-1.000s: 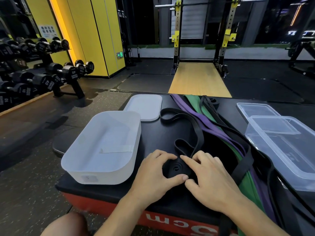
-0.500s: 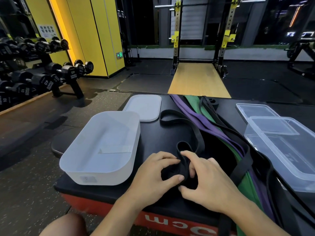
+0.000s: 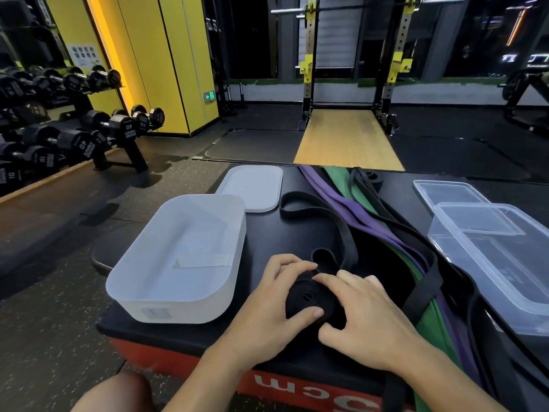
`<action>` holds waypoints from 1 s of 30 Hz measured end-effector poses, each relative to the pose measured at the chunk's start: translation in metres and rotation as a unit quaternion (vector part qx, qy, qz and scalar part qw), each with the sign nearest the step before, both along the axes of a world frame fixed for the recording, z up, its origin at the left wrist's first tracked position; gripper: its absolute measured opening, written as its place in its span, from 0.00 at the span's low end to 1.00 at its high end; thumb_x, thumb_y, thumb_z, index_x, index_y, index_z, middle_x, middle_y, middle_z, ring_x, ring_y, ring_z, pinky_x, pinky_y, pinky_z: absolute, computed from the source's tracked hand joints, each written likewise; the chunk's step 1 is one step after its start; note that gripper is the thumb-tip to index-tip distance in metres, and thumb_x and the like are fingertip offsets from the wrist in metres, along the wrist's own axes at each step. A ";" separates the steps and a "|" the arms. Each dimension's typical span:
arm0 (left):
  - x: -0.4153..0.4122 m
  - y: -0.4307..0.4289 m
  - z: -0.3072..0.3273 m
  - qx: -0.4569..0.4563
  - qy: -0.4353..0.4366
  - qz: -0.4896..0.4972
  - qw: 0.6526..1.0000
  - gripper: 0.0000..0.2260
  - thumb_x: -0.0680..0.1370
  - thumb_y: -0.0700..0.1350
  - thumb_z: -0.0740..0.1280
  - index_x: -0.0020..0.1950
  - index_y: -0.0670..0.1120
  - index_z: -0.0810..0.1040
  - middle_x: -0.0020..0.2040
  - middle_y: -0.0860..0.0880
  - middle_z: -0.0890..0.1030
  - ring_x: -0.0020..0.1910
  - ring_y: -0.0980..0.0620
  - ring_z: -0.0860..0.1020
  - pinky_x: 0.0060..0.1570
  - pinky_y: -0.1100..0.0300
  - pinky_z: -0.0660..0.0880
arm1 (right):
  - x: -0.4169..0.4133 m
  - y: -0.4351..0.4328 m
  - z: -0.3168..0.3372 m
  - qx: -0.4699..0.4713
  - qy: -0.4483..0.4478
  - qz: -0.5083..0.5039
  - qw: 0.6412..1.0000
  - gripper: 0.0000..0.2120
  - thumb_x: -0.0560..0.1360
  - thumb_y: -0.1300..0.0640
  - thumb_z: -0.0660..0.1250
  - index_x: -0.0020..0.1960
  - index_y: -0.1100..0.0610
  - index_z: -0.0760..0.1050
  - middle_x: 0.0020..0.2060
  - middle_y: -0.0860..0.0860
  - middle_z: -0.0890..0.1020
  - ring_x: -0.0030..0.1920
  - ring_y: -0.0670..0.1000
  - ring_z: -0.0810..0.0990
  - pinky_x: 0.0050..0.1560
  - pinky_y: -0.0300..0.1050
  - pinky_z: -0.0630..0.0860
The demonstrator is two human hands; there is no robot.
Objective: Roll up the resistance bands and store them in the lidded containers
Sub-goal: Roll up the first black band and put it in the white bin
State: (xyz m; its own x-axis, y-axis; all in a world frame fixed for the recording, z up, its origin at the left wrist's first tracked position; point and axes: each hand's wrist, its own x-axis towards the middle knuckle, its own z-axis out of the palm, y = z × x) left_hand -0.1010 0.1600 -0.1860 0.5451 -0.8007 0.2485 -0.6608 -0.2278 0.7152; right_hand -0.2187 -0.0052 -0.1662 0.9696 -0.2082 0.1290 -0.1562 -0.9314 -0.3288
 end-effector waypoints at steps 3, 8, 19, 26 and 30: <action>-0.003 -0.004 -0.002 0.017 -0.062 0.085 0.994 0.25 0.73 0.67 0.71 0.67 0.63 0.73 0.61 0.67 0.66 0.63 0.63 0.70 0.59 0.63 0.74 | -0.003 0.002 0.002 0.000 -0.003 -0.009 1.000 0.34 0.69 0.37 0.60 0.74 0.39 0.64 0.49 0.37 0.68 0.54 0.23 0.55 0.55 0.37 0.61; -0.002 -0.006 -0.004 0.018 -0.045 0.124 0.991 0.24 0.68 0.71 0.72 0.58 0.62 0.74 0.54 0.64 0.73 0.57 0.64 0.73 0.54 0.67 0.72 | -0.003 0.001 0.002 -0.002 -0.004 -0.015 1.000 0.32 0.68 0.36 0.64 0.71 0.38 0.65 0.49 0.36 0.67 0.55 0.25 0.57 0.53 0.37 0.60; -0.001 -0.002 -0.002 0.012 -0.031 0.097 0.995 0.22 0.71 0.66 0.74 0.62 0.61 0.77 0.57 0.66 0.73 0.59 0.66 0.74 0.58 0.67 0.73 | 0.000 0.001 -0.003 -0.047 0.008 -0.042 0.998 0.33 0.65 0.26 0.59 0.67 0.37 0.66 0.44 0.40 0.69 0.49 0.44 0.72 0.56 0.42 0.68; 0.001 -0.001 -0.002 0.018 -0.018 0.069 0.997 0.19 0.73 0.63 0.75 0.64 0.65 0.80 0.59 0.67 0.71 0.62 0.66 0.73 0.57 0.71 0.69 | 0.000 0.005 -0.005 -0.097 0.007 -0.047 0.994 0.34 0.68 0.25 0.54 0.69 0.41 0.65 0.46 0.42 0.75 0.50 0.45 0.75 0.56 0.45 0.69; 0.004 -0.001 -0.003 0.029 -0.023 0.051 0.998 0.20 0.74 0.64 0.74 0.66 0.65 0.81 0.60 0.67 0.70 0.66 0.65 0.70 0.63 0.71 0.68 | -0.002 0.005 -0.004 -0.094 0.026 -0.025 0.995 0.41 0.70 0.18 0.46 0.72 0.43 0.62 0.53 0.38 0.74 0.54 0.44 0.74 0.59 0.45 0.66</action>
State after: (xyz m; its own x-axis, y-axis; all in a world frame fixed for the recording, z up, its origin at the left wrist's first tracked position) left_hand -0.0971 0.1586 -0.1893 0.6133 -0.7555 0.2303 -0.6644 -0.3359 0.6676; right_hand -0.2206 -0.0006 -0.1705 0.9652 -0.2322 0.1203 -0.2152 -0.9666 -0.1391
